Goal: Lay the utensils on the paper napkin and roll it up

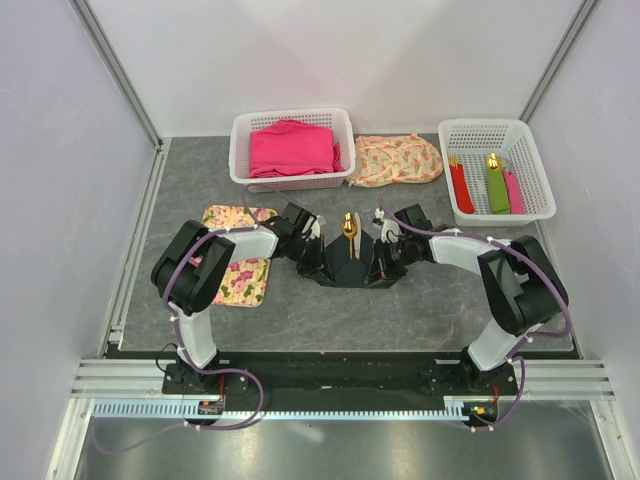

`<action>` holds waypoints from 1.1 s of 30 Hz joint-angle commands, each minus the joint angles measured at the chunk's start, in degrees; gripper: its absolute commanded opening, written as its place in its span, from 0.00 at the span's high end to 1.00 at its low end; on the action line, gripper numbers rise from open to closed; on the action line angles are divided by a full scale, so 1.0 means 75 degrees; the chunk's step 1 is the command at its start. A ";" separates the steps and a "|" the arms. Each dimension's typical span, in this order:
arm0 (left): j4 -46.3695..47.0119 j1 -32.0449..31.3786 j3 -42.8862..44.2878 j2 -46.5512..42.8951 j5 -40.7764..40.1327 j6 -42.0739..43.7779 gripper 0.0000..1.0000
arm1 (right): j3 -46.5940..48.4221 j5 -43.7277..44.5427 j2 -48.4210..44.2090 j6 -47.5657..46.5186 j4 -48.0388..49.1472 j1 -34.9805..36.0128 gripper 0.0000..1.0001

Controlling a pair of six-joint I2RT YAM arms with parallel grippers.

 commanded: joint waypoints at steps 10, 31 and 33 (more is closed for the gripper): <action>0.0031 -0.0147 -0.0227 -0.0566 0.0129 0.0140 0.98 | 0.0068 0.0347 0.0566 -0.0150 0.0443 -0.0012 1.00; 0.0043 -0.0042 -0.0543 -0.0496 0.0106 -0.0411 0.98 | 0.0033 0.0418 0.0566 -0.0243 0.0373 -0.0011 1.00; -0.0004 0.0005 -0.0614 -0.0485 0.0060 -0.0411 0.98 | 0.0033 0.0418 0.0566 -0.0243 0.0385 -0.0011 1.00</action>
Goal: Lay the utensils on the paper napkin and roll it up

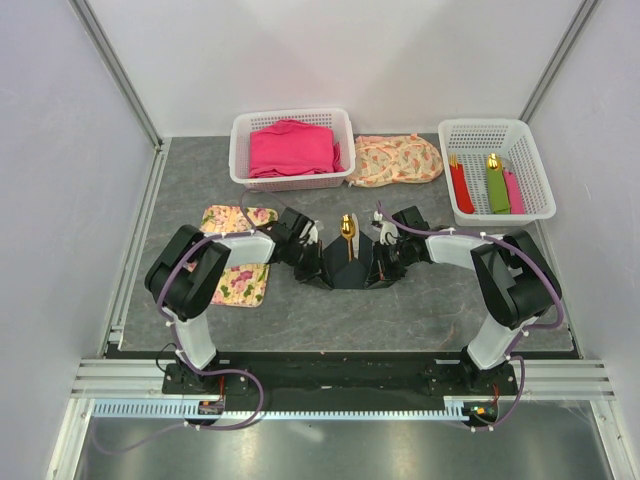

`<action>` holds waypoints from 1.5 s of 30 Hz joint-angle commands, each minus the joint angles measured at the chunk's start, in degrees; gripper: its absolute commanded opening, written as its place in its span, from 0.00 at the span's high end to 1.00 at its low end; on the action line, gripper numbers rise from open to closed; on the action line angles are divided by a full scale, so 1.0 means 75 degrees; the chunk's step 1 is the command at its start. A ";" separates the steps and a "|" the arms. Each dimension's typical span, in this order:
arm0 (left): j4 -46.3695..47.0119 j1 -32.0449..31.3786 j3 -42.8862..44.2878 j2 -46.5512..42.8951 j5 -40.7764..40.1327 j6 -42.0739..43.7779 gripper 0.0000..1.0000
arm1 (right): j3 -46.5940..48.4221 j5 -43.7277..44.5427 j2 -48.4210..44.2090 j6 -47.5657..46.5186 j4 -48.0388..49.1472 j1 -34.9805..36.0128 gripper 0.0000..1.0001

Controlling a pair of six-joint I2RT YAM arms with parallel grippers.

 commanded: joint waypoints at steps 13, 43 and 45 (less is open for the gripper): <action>-0.0264 0.0286 -0.0548 -0.0910 0.0205 0.0399 0.97 | 0.0068 0.0129 0.0060 -0.0203 0.0157 -0.0003 1.00; 0.2118 -0.0207 0.0494 0.0073 -0.0344 0.0423 0.56 | 0.0501 -0.0269 0.0106 -0.0086 -0.0148 -0.0026 1.00; 0.2117 -0.0207 0.0482 0.0072 -0.0368 0.0423 0.55 | 0.0490 -0.0258 0.0095 -0.0086 -0.0159 -0.0003 1.00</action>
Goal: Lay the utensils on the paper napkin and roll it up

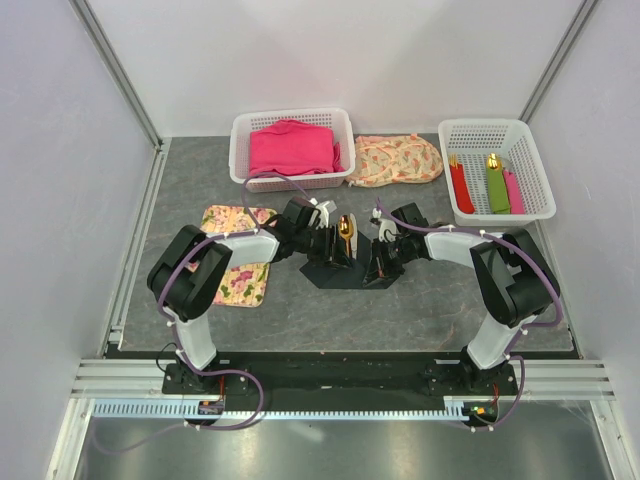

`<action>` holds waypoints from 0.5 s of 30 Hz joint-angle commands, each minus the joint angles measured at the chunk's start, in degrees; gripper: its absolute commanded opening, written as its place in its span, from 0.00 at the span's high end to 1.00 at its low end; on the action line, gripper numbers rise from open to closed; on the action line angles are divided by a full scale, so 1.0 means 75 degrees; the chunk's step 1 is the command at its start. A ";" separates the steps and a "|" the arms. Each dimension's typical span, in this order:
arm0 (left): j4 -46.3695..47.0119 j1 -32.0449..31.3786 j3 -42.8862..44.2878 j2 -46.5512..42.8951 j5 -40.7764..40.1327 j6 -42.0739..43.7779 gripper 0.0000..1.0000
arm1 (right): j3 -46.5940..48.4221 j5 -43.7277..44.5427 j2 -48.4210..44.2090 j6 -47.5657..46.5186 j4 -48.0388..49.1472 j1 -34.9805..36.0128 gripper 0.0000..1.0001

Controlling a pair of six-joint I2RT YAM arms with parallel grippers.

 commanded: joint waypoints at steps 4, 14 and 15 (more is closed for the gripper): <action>-0.0025 -0.0026 0.0328 0.0154 -0.0458 0.0126 0.61 | 0.0280 -0.0121 0.0048 -0.0036 0.0033 0.0000 1.00; -0.0119 -0.0014 0.0363 0.0307 -0.0564 0.0103 0.75 | 0.0655 -0.0144 0.0235 0.0210 0.0104 -0.0047 1.00; -0.0119 -0.0014 0.0352 0.0261 -0.0576 0.0103 0.75 | 0.0678 -0.0133 0.0294 0.0210 0.0115 -0.0058 1.00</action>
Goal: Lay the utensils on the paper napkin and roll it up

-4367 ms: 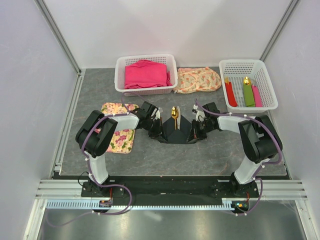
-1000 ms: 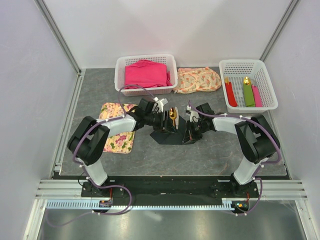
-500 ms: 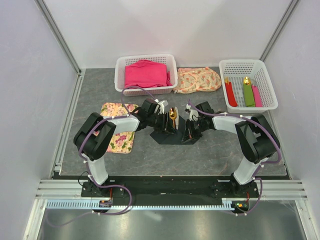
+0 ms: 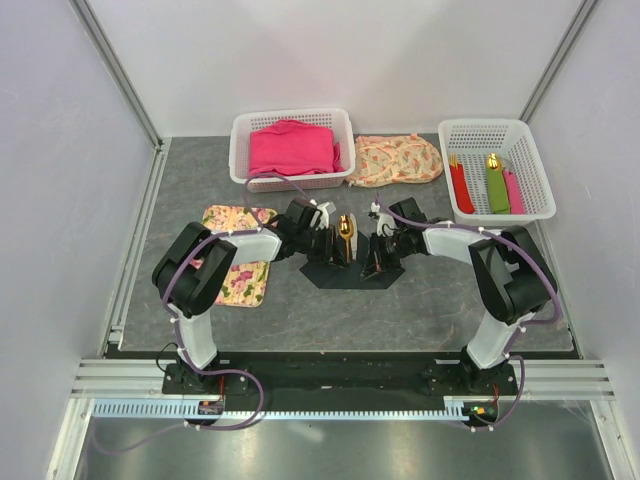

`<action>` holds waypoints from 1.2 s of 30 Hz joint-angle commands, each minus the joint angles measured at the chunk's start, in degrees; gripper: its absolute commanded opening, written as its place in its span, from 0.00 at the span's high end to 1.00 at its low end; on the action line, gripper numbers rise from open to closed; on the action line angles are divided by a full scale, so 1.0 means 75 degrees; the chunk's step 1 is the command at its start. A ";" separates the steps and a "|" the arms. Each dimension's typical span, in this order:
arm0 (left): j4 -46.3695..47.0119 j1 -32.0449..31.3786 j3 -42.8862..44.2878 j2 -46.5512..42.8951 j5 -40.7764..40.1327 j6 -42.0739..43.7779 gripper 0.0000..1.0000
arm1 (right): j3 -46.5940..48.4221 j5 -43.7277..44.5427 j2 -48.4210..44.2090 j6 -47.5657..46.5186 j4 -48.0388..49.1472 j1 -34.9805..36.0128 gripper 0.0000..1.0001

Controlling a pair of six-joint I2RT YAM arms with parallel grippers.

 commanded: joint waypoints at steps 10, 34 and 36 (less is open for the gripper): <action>0.1722 0.0056 -0.0315 -0.0424 0.0787 -0.0837 0.75 | 0.0399 -0.0021 0.0477 0.0082 0.0230 -0.0111 1.00; 0.2344 0.0068 -0.0280 0.0525 0.0635 -0.1318 0.89 | 0.0388 -0.0126 0.0535 0.0152 0.0194 -0.0158 1.00; 0.2204 0.0056 -0.0257 0.0560 0.0519 -0.1271 0.89 | 0.0388 -0.0138 0.0524 0.0129 0.0171 -0.0158 1.00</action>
